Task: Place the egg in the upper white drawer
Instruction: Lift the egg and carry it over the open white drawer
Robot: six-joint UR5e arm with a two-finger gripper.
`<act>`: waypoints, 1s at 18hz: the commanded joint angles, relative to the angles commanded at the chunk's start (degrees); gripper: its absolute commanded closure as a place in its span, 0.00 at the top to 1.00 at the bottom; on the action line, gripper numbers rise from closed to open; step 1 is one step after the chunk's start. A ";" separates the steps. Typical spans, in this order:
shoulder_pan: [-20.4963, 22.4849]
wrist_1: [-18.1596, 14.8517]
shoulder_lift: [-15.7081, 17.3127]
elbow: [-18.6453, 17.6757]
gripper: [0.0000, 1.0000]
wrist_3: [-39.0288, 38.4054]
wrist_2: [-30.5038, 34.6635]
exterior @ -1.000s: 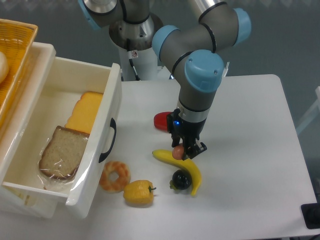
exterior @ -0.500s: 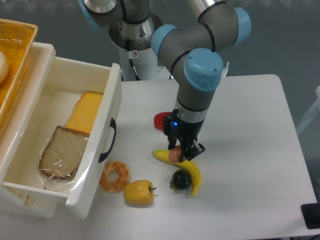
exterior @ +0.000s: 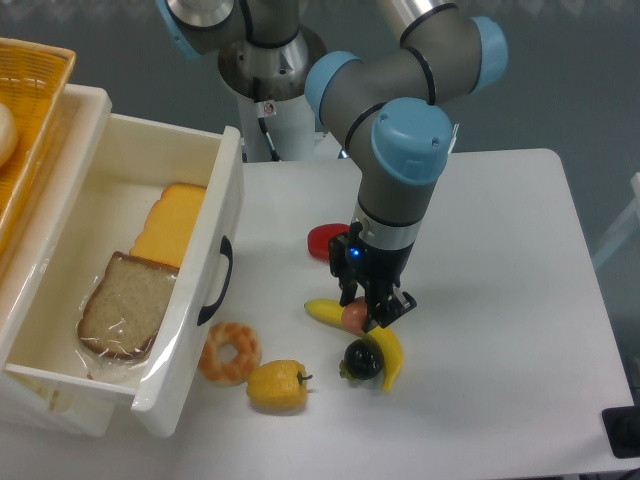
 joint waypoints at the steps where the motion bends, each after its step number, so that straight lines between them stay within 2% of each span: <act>1: -0.09 0.00 0.18 0.00 0.15 -1.57 0.00; 4: -0.79 0.00 1.67 0.00 0.15 -7.46 -0.78; 8: -1.06 0.00 5.09 0.00 0.15 -15.46 -5.79; 12: -1.23 -0.18 8.87 -0.79 0.15 -17.75 -8.08; 14: -2.19 -0.18 11.50 -2.54 0.15 -20.39 -10.19; 18: -3.77 -0.53 15.38 -3.51 0.15 -20.92 -10.28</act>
